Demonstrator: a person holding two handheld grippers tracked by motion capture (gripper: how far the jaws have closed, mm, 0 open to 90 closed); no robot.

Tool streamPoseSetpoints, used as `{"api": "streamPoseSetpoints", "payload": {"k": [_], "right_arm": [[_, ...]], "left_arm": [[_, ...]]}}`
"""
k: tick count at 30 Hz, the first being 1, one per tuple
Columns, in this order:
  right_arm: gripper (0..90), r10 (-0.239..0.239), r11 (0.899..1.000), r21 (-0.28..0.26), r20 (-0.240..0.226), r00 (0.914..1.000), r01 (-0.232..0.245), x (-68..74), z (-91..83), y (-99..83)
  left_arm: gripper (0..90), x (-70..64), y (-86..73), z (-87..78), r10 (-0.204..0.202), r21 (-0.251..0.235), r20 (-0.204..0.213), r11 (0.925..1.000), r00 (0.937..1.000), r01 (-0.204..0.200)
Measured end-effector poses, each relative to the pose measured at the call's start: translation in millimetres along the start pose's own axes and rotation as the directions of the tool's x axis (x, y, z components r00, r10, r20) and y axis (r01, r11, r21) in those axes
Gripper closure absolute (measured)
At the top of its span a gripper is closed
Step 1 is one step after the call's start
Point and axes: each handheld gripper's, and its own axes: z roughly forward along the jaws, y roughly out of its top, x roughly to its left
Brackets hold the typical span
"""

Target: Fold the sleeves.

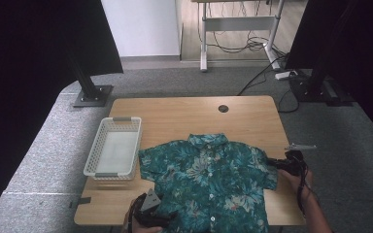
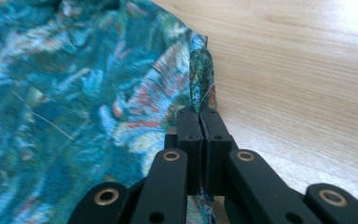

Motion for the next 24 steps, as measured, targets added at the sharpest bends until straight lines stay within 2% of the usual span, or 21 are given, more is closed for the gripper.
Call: {"api": "streamPoseSetpoints", "payload": {"k": [9, 24], "right_arm": [[88.3, 0.003, 0.999, -0.046, -0.03, 0.9996, -0.004, 13.4, -6.2, 7.3], [88.4, -0.042, 0.999, -0.036, -0.055, 0.9976, 0.04, 47.9, 0.9, 21.4]], "left_arm": [[16.7, 0.5, 0.5, 0.2, 0.007, 0.004, 0.002, 1.0, 1.0, -0.007], [16.7, 0.3, -0.3, -0.5, 0.024, 0.006, 0.008, 0.9997, 0.9997, -0.024]]}}
